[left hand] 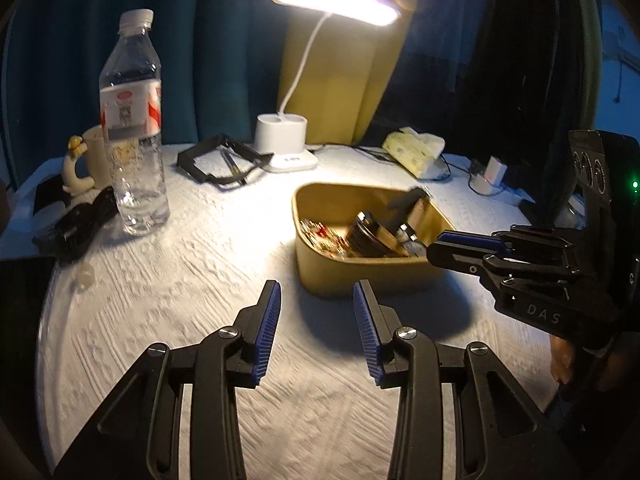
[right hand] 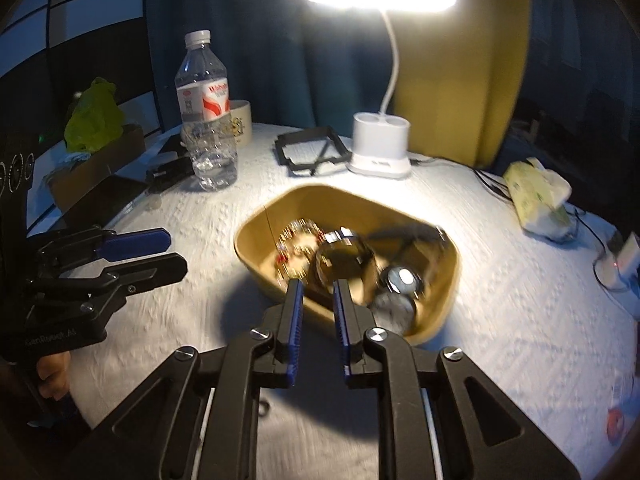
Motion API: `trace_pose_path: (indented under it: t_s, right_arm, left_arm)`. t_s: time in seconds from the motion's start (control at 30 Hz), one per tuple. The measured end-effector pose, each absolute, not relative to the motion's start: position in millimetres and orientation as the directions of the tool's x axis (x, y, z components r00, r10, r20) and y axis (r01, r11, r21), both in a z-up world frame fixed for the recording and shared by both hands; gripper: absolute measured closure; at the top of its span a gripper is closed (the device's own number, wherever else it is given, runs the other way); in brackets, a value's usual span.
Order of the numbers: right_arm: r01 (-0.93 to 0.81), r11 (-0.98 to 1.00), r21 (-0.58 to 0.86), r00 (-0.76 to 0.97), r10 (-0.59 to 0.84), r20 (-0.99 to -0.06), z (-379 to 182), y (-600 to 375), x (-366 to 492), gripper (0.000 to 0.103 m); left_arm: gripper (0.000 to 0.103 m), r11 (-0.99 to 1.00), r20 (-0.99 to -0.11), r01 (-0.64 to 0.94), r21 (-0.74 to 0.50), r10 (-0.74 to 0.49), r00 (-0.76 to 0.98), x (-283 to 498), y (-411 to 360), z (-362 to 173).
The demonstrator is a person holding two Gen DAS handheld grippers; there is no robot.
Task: Organize jewelry
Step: 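Lower the ring and the gold-and-red bracelet into the box and open both grippers, then grasp the silver ring on the tablecloth with the left gripper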
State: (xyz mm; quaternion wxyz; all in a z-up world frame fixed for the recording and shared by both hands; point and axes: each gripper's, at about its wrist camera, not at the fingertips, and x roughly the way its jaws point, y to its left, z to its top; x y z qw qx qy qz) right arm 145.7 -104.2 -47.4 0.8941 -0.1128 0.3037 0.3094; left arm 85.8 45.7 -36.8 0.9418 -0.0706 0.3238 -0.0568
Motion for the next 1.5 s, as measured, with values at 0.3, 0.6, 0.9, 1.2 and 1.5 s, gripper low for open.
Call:
trace_pose_path:
  t_s: [0.3,0.6,0.9,1.2,1.5]
  right_arm:
    - [-0.590,0.808,0.010,0.630,0.468,-0.620,-65.0,-134.2,124.9,0.088]
    - [-0.593,0.805,0.028,0.622,0.480,-0.618,-78.4,-145.1,103.2,0.088]
    - [-0.570,0.820,0.051,0.629,0.475,-0.615,-86.7,-161.7,92.8,0.088]
    - [-0.553,0.831,0.058,0.636,0.466,-0.614,-90.7,-173.9,87.4,0.088]
    - [-0.550,0.833,0.065,0.634,0.467,-0.616,-92.4,-174.3,89.2,0.088]
  left_arm:
    - [0.063,0.986,-0.632,0.082,-0.144,-0.155,0.760,65.2,25.0,-46.0]
    - [0.063,0.986,-0.659,0.091,-0.143,-0.163,0.735,47.4,10.6,-59.2]
    - [0.063,0.980,-0.695,0.155,-0.125,-0.198,0.692,35.2,-14.6,-72.7]
    - [0.063,0.970,-0.716,0.219,-0.104,-0.226,0.661,29.3,-36.3,-80.6]
    - [0.085,0.975,-0.725,0.216,-0.048,-0.183,0.663,29.8,-39.3,-85.7]
